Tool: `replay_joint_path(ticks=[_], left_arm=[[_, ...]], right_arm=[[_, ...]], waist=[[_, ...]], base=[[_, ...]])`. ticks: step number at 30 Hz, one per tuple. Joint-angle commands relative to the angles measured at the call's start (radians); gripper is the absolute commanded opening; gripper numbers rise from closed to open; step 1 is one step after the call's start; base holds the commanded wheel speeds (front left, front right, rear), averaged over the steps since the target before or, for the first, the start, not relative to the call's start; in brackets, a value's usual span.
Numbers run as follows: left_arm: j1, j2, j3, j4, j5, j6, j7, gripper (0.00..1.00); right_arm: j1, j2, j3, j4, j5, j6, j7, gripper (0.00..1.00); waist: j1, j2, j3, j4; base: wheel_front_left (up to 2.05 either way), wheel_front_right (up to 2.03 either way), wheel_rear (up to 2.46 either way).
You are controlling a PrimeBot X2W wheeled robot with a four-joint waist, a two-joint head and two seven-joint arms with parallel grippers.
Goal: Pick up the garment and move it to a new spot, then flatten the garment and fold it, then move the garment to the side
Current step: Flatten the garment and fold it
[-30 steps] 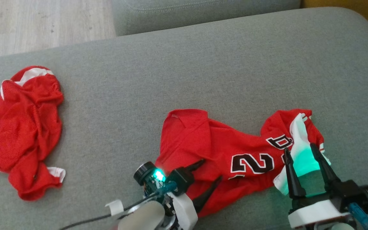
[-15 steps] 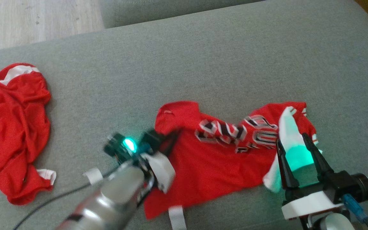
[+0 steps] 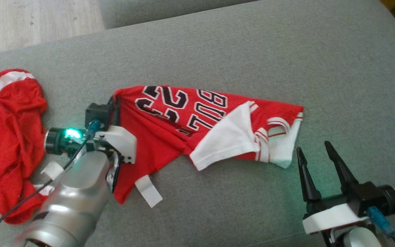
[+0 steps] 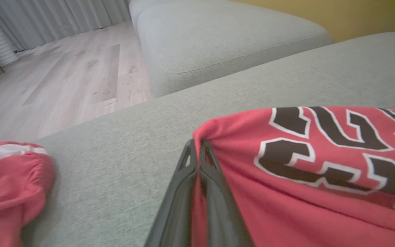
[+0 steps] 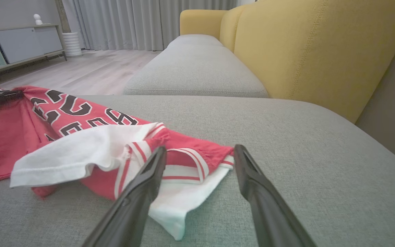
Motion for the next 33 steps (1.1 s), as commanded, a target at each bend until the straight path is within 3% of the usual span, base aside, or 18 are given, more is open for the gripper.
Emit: replay_joint_path(ticks=[1,4,5,6,7,18,26,33], left_arm=[[-0.058,0.037,0.047,-0.008,-0.006,0.022,-0.012,0.00],[-0.049,0.040,0.069,-0.008,-0.010,0.028,-0.012,0.00],[-0.041,0.039,0.077,-0.008,-0.014,0.022,-0.012,0.13],[-0.033,0.038,0.084,-0.013,-0.016,0.014,-0.012,0.49],[-0.025,0.036,0.094,-0.021,-0.018,0.006,-0.012,1.00],[0.182,0.013,0.169,-0.284,0.028,-0.035,-0.013,1.00],[0.267,-0.059,-0.050,-0.488,0.149,-0.117,0.018,1.00],[0.222,-0.075,-0.151,-0.459,0.213,-0.113,0.052,1.00]], right_arm=[[-0.039,-0.010,0.020,-0.025,-0.005,-0.001,-0.011,1.00],[-0.038,-0.010,0.016,-0.021,-0.007,-0.001,-0.011,1.00],[-0.038,-0.010,0.013,-0.020,-0.007,-0.001,-0.011,1.00],[-0.036,-0.010,0.011,-0.019,-0.007,-0.001,-0.011,1.00],[-0.034,-0.010,0.008,-0.018,-0.006,-0.001,-0.011,1.00],[0.003,-0.010,-0.019,-0.025,0.010,-0.001,-0.011,1.00],[-0.014,-0.010,-0.002,-0.026,0.017,-0.001,-0.011,1.00],[-0.036,-0.010,0.017,-0.023,0.030,-0.001,-0.011,1.00]], waist=[[-0.0001,0.0000,-0.001,-0.003],[-0.0001,0.0000,-0.003,-0.004],[-0.0001,0.0000,-0.005,-0.004],[-0.0001,0.0000,-0.008,-0.003],[-0.0001,0.0000,-0.012,-0.001],[-0.0001,0.0000,-0.059,0.013],[-0.0001,0.0000,-0.037,0.006],[-0.0001,0.0000,-0.001,-0.042]], base=[[0.00,0.00,0.00],[0.00,0.00,0.00],[0.00,0.00,0.00],[0.00,0.00,0.00],[0.00,0.00,0.00],[0.00,0.00,0.00],[0.00,0.00,0.00],[0.00,0.00,0.00]])
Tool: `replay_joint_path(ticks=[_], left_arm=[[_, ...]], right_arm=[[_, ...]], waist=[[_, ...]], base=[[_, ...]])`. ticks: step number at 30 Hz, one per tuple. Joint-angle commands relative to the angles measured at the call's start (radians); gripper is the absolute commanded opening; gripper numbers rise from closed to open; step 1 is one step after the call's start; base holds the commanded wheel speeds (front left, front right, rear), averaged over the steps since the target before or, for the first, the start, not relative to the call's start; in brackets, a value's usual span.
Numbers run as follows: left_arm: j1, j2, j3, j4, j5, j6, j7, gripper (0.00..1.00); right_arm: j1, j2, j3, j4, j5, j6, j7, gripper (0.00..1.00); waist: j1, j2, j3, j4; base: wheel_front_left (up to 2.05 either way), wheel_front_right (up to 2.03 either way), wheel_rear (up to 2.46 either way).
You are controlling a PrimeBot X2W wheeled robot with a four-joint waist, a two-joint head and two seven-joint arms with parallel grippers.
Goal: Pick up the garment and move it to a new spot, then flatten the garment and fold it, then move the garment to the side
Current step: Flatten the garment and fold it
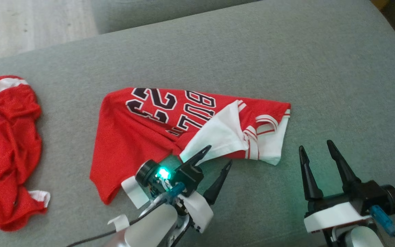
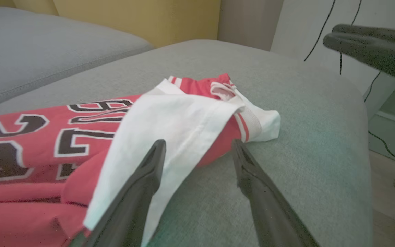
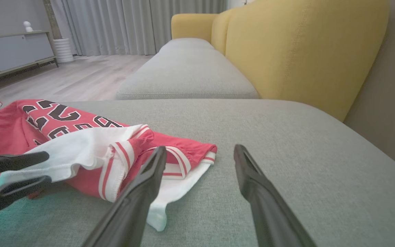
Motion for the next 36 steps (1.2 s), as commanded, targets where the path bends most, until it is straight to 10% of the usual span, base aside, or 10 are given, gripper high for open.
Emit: replay_joint_path(ticks=[1,15,19,36], left_arm=[[-0.061,-0.003,0.017,-0.019,0.008,0.006,-0.003,1.00],[-0.135,-0.009,-0.024,0.048,0.000,0.020,-0.015,1.00],[-0.135,-0.009,-0.029,0.031,-0.034,0.013,-0.022,0.00],[-0.025,-0.009,-0.176,-0.302,-0.235,-0.096,0.146,0.00]], right_arm=[[-0.033,-0.010,0.026,-0.028,0.010,-0.001,-0.011,1.00],[-0.043,-0.010,0.025,-0.025,0.025,-0.001,-0.011,1.00],[-0.040,-0.010,0.023,-0.024,0.026,-0.001,-0.011,1.00],[-0.044,-0.010,0.014,-0.038,0.026,-0.001,-0.011,1.00]], waist=[[-0.0001,0.0000,0.014,-0.017],[-0.0001,0.0000,0.032,-0.056],[-0.0001,0.0000,0.027,-0.057],[-0.0001,0.0000,0.014,-0.059]], base=[[0.00,0.00,0.00],[0.00,0.00,0.00],[0.00,0.00,0.00],[0.00,0.00,0.00]])
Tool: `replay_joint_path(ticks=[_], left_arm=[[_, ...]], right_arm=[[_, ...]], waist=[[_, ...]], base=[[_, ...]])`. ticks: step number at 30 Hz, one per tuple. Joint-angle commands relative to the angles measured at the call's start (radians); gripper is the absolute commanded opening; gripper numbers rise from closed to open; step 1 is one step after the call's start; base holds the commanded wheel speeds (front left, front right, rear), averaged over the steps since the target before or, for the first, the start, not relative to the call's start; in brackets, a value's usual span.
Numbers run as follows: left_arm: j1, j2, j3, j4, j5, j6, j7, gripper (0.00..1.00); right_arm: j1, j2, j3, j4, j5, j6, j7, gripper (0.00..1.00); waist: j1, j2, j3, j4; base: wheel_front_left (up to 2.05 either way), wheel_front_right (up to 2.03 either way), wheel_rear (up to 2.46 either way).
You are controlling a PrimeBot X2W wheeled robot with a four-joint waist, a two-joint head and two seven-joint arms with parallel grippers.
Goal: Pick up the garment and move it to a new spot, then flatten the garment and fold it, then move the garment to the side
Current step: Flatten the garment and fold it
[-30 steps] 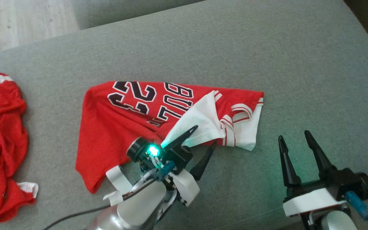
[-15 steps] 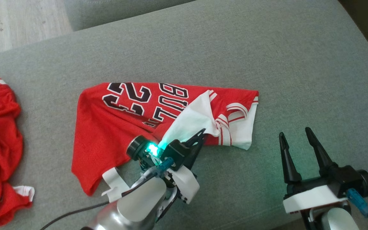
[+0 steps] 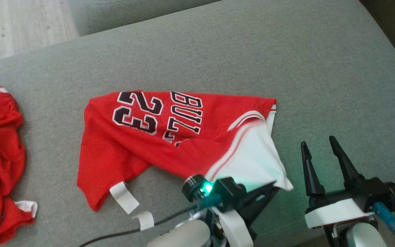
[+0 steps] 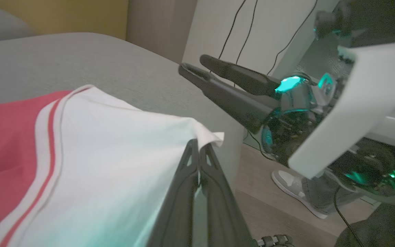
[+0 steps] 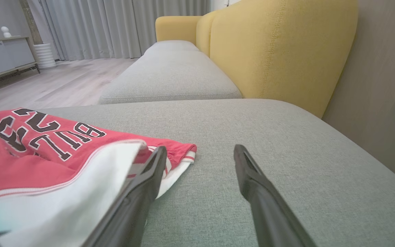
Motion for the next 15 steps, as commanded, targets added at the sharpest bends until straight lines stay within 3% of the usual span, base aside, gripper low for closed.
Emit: replay_joint_path(ticks=[1,2,3,4,10,15], left_arm=[[-0.019,-0.006,0.009,-0.045,-0.005,-0.006,0.000,0.00],[-0.011,-0.006,0.004,-0.054,-0.017,-0.008,-0.004,0.26],[-0.007,-0.006,-0.002,-0.059,-0.027,-0.011,-0.006,0.71],[-0.005,-0.006,-0.011,-0.060,-0.034,-0.015,-0.006,1.00],[-0.007,-0.005,0.013,-0.050,-0.105,-0.021,-0.036,1.00],[0.009,0.059,0.090,-0.056,-0.112,0.035,-0.108,1.00]], right_arm=[[-0.032,-0.010,0.019,-0.034,0.005,-0.001,-0.011,1.00],[-0.033,-0.010,0.019,-0.035,0.004,-0.001,-0.011,1.00],[-0.034,-0.010,0.020,-0.035,0.004,-0.001,-0.011,1.00],[-0.036,-0.010,0.021,-0.034,0.002,-0.001,-0.011,1.00],[-0.035,-0.010,0.019,-0.040,-0.015,-0.001,-0.011,1.00],[-0.021,-0.010,0.005,-0.051,-0.021,-0.001,-0.011,1.00]], waist=[[0.0000,0.0000,0.000,-0.004],[0.0000,0.0000,0.001,-0.006],[0.0000,0.0000,0.001,-0.009],[0.0000,0.0000,0.003,-0.012],[0.0000,0.0000,-0.006,-0.008],[0.0000,0.0000,-0.038,0.024]], base=[[0.00,0.00,0.00],[0.00,0.00,0.00],[0.00,0.00,0.00],[0.00,0.00,0.00],[0.00,0.00,0.00],[0.00,0.00,0.00]])
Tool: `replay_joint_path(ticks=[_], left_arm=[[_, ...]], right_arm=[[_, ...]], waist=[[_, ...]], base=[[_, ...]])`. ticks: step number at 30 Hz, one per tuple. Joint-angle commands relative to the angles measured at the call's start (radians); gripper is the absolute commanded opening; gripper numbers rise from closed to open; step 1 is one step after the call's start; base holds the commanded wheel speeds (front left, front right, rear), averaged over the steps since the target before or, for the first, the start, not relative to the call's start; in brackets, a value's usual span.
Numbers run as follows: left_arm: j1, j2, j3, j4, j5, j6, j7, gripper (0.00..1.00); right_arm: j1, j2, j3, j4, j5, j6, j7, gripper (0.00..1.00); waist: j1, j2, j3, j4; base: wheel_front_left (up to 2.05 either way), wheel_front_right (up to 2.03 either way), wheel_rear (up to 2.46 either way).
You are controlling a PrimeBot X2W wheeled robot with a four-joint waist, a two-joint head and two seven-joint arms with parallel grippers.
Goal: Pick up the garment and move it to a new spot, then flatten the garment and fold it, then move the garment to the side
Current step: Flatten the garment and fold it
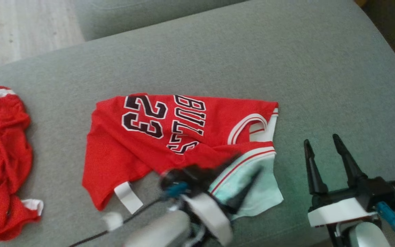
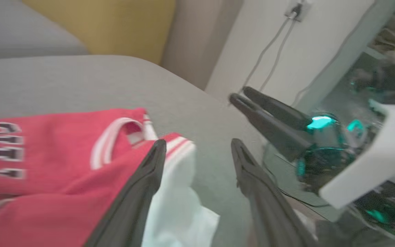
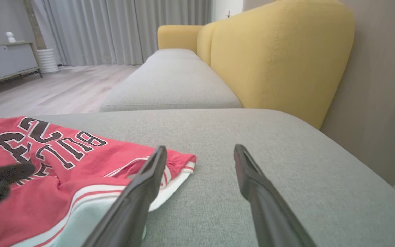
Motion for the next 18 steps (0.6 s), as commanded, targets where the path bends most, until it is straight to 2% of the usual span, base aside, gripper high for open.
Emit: replay_joint_path(ticks=[1,3,4,6,9,12,18], left_arm=[[-0.001,0.034,0.053,-0.031,0.007,0.025,-0.031,1.00],[0.021,0.071,0.089,-0.044,0.012,0.065,-0.064,1.00],[0.021,0.071,0.089,-0.044,0.012,0.065,-0.064,1.00],[0.053,0.105,0.131,-0.061,0.018,0.107,-0.093,1.00],[0.123,0.144,0.209,-0.094,0.024,0.166,-0.115,1.00],[0.204,0.176,0.307,-0.144,0.078,0.221,-0.119,1.00],[0.400,0.176,0.529,-0.190,0.197,0.232,-0.120,1.00]], right_arm=[[-0.017,-0.010,0.008,-0.037,-0.007,-0.001,-0.011,1.00],[-0.009,-0.010,-0.011,-0.035,-0.008,-0.001,-0.011,1.00],[-0.009,-0.010,-0.011,-0.035,-0.008,-0.001,-0.011,1.00],[0.005,-0.010,-0.031,-0.025,0.000,-0.001,-0.011,1.00],[0.023,-0.010,-0.057,0.006,0.006,-0.001,-0.011,1.00],[0.035,-0.010,-0.081,0.023,0.000,-0.001,-0.011,1.00],[0.061,-0.010,-0.109,0.052,-0.027,-0.001,-0.011,1.00]], waist=[[0.0000,0.0000,-0.022,0.025],[0.0000,0.0000,-0.039,0.049],[0.0000,0.0000,-0.039,0.049],[0.0000,0.0000,-0.060,0.075],[0.0000,0.0000,-0.088,0.117],[0.0000,0.0000,-0.109,0.156],[0.0000,0.0000,-0.138,0.230]], base=[[0.00,0.00,0.00],[0.00,0.00,0.00],[0.00,0.00,0.00],[0.00,0.00,0.00],[0.00,0.00,0.00],[0.00,0.00,0.00],[0.00,0.00,0.00]])
